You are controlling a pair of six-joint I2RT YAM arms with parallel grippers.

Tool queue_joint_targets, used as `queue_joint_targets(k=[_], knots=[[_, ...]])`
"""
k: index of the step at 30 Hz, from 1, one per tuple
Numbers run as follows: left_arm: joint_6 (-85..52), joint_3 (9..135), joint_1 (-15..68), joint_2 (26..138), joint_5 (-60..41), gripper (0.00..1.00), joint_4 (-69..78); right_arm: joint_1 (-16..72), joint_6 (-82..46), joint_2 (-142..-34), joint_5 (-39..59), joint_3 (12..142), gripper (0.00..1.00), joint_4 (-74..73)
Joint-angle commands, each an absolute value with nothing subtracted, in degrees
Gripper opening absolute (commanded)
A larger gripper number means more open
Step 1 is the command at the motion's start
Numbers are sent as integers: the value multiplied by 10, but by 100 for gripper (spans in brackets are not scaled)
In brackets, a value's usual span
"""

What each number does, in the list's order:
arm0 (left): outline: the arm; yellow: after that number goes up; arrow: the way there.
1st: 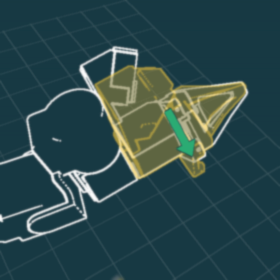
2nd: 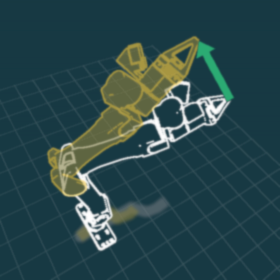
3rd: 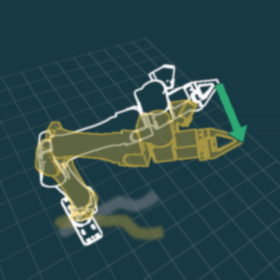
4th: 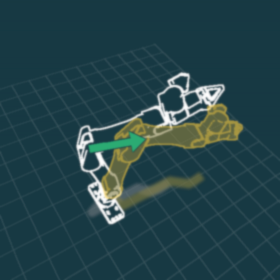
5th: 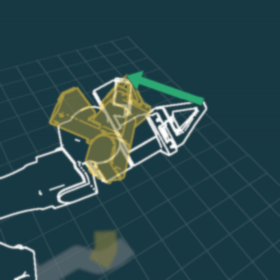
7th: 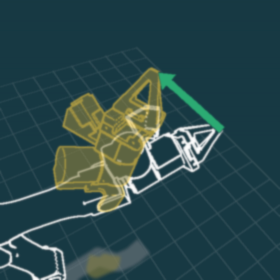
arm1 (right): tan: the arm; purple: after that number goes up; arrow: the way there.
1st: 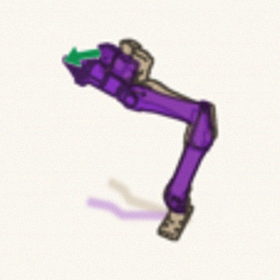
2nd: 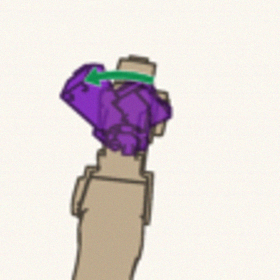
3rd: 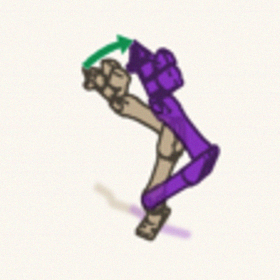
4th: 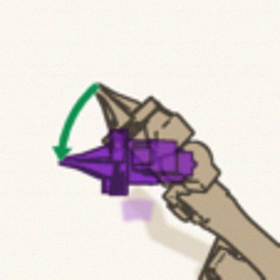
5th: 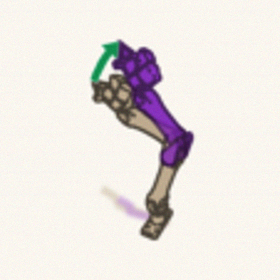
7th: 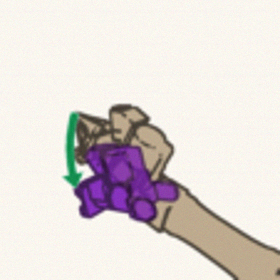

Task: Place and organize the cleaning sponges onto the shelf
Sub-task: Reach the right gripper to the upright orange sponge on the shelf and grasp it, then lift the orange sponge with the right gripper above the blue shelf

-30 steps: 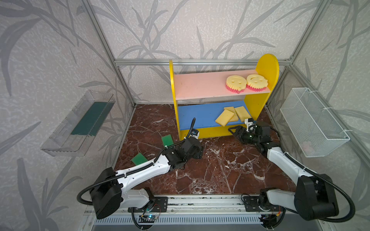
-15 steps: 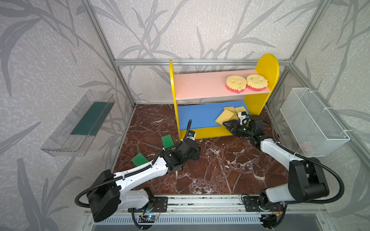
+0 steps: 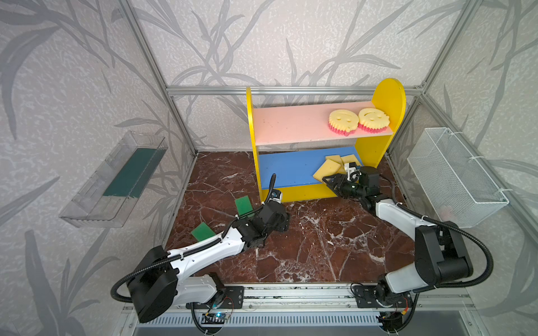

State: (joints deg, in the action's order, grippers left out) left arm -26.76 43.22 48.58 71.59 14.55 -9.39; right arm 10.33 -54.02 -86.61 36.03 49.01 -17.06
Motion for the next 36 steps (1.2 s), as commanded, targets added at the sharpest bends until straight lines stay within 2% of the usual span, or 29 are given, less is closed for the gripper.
queue_joint_targets(k=[1,12,19,28,36], knots=[[-277,426,483,715,146,76,-88,105,-542,-872,358,507,49,-194],[-282,421,481,710,146,76,-91,105,-547,-885,361,505,32,-210],[-283,422,480,709,148,75,-92,108,-514,-877,368,520,26,-170],[-283,424,479,709,144,75,-93,112,-443,-842,373,545,26,-82],[-285,419,479,703,148,75,-95,113,-369,-869,418,631,26,44]])
